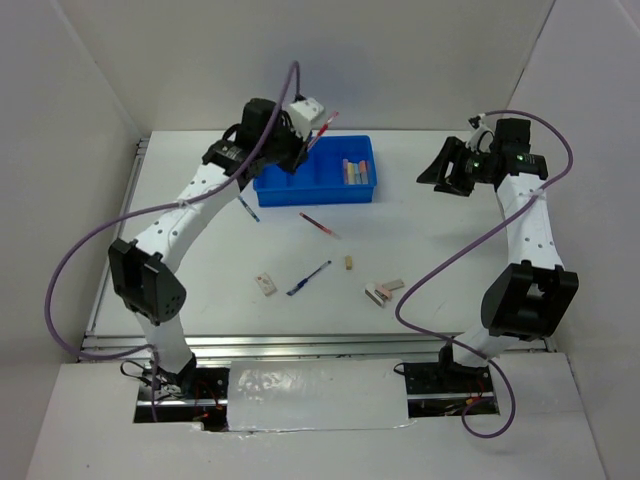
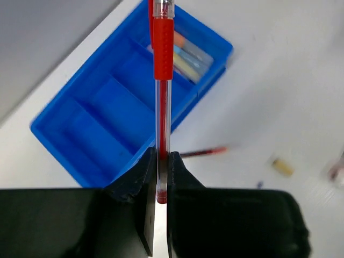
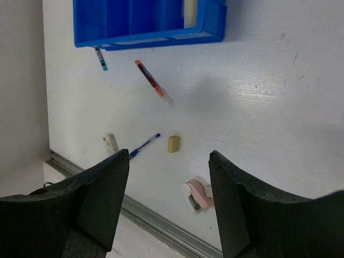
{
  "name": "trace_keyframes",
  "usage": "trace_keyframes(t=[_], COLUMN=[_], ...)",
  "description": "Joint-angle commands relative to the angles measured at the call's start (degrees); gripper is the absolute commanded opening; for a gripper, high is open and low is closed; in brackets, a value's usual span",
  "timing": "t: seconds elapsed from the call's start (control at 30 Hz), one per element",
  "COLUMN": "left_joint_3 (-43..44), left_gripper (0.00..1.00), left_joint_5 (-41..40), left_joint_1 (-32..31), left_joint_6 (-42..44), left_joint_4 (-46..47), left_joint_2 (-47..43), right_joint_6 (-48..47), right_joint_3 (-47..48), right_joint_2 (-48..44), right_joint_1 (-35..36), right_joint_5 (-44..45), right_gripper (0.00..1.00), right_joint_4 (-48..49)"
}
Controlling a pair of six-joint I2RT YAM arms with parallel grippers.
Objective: Sort the stationery into containers
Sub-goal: Pick up the pen from the center of the board, then place the pen in the storage box.
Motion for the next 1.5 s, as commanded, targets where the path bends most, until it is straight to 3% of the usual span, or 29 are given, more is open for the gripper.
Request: trace_keyframes(t=[0.0,0.13,0.3,1.2,1.27,1.4,1.47], left_joint_3=[5.5,15.1,22.7,22.8,23.1,22.8,22.8], left_gripper=[0.00,0.00,0.00,0.07,0.10,0.38,0.44], left_joint_5=[-7.9,-5.6,-1.7,-9.5,-9.4,-9.3,-8.8], left_joint_1=[1.6,4.4,6.0,2.5,2.5,2.6,2.8], left_joint_6=[-28.3,-43.0,-51.5,-56.2,-56.1,-55.6,-55.8], left_joint_4=[-1.2,-0.4,0.1,16.2,16.3,16.3,16.7], left_joint_2=[7.9,15.5,25.4,40.8,41.5,41.9,41.8], right_joint_6=[-1.8,-2.4,-2.3,-2.3,-2.3,-2.5,-2.6], right_joint_3=[1.5,0.6,-1.3,-2.6,-2.1,-0.9,-0.2], right_joint_2=[0.5,0.1,0.6,3.1,3.3,3.9,4.0], right_joint_1=[-0.3,-0.2,-0.2,0.4,0.6,1.0,1.5], right_joint_5=[-0.1,0.7,0.6,-2.9,-2.8,-2.4,-1.9], right_gripper=[0.68,0.68,0.68,0.67,0.67,0.68,0.68], right_joint_4=[-2.1,-1.9,-1.0,-1.6,-1.9,-2.4,-2.3])
